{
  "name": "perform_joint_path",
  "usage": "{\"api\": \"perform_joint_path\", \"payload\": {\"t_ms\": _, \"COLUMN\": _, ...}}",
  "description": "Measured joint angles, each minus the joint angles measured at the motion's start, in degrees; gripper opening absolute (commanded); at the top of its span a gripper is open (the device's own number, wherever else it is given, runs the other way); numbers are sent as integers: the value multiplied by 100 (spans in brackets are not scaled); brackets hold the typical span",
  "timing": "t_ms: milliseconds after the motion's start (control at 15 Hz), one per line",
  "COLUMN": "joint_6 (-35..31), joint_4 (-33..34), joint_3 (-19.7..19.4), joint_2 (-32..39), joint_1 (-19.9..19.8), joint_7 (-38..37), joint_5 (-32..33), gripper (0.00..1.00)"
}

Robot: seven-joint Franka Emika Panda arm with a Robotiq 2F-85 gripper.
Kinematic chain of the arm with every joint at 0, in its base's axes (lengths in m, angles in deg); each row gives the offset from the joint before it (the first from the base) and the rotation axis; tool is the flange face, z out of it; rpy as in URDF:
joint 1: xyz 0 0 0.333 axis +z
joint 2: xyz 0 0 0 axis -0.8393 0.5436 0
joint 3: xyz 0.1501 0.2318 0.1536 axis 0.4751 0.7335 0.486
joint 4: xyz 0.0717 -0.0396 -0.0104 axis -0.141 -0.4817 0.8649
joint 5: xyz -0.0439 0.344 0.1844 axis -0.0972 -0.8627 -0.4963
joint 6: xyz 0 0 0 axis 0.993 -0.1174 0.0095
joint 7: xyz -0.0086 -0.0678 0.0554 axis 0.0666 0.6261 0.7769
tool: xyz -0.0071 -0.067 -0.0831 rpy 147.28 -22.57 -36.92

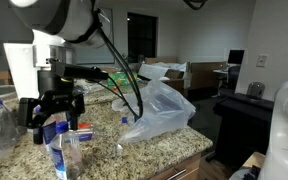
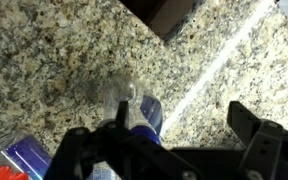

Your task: Put the water bottles inside the plastic bag

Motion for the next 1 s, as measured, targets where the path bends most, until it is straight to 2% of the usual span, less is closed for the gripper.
{"api": "perform_joint_path", "payload": {"t_ms": 133, "joint_6": -95, "joint_4": -40, "joint_3": 0, "joint_2": 0, "joint_1": 7, "joint_7": -118, "joint_5": 97, "gripper": 98}}
{"api": "perform_joint_path", "payload": {"t_ms": 200, "joint_6": -120, "joint_4": -41, "joint_3": -2, "joint_2": 0, "joint_1": 7, "joint_7": -179, "joint_5": 172, "gripper": 93}}
{"api": "perform_joint_path", "payload": {"t_ms": 267, "joint_6": -150, "joint_4": -41, "joint_3": -3, "joint_2": 0, "joint_1": 7, "joint_7": -255, "joint_5": 271, "gripper": 95}}
{"api": "perform_joint_path", "payload": {"t_ms": 333, "joint_6": -183, "joint_4": -41, "joint_3": -5, "joint_2": 0, "joint_1": 7, "joint_7": -330, "joint_5": 377, "gripper": 90}}
{"api": "perform_joint_path", "payload": {"t_ms": 400, "joint_6": -244, "joint_4": -45, "joint_3": -9, "joint_2": 1, "joint_1": 7, "joint_7": -401, "joint_5": 510, "gripper": 74}}
{"api": "perform_joint_path", "payload": {"t_ms": 1000, "joint_6": -597, "joint_4": -48, "joint_3": -17, "joint_2": 7, "joint_1": 14, "joint_7": -679, "joint_5": 838, "gripper": 15}}
